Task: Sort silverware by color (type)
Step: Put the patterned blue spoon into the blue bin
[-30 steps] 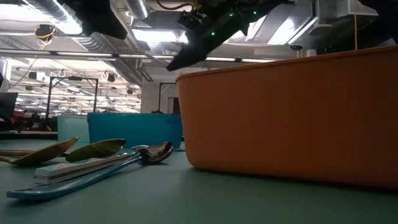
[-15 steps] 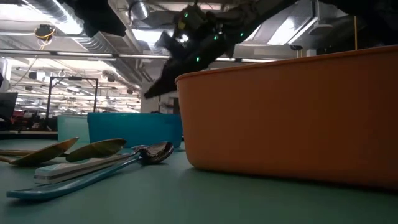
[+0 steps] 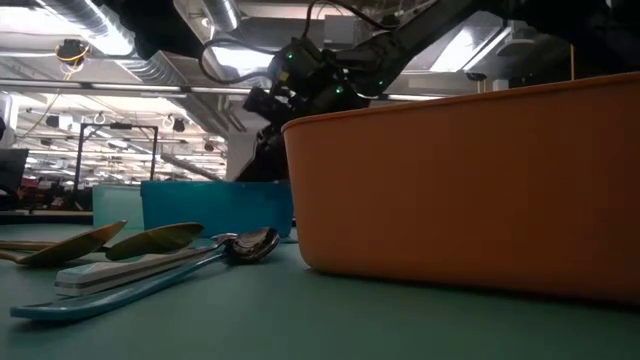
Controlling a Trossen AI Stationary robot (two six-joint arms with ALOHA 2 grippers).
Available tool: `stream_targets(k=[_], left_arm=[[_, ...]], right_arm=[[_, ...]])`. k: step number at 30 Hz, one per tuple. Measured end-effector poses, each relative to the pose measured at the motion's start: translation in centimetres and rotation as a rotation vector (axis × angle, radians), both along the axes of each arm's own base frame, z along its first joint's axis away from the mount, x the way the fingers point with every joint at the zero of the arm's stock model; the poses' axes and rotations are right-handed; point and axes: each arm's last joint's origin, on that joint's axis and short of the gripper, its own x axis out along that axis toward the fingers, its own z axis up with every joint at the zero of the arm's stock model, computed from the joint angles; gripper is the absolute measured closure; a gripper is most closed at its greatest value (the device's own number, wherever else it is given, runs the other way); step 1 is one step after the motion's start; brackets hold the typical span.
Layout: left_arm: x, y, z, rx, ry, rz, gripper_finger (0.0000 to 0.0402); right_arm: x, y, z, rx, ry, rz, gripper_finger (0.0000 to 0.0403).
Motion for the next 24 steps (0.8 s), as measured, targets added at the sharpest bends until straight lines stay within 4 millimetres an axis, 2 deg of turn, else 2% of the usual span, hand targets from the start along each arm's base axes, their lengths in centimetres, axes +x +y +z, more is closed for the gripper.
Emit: stream_targets(k=[4, 13, 24], left_arm=[[0.0, 0.0, 0.0, 0.000, 0.000, 0.000, 0.0321], [0.0, 0.0, 0.0, 0.000, 0.000, 0.001, 0.0321], [0.0, 0.0, 0.0, 0.000, 0.000, 0.001, 0.0321]], right_arm=[[0.0, 0.0, -0.1, 0.001, 0.007, 0.000, 0.0400], [0.3, 0.0, -2.7, 0.011, 0.056, -0.003, 0.0400], [0.6, -0.1, -2.6, -0.001, 0.021, -0.008, 0.0400]])
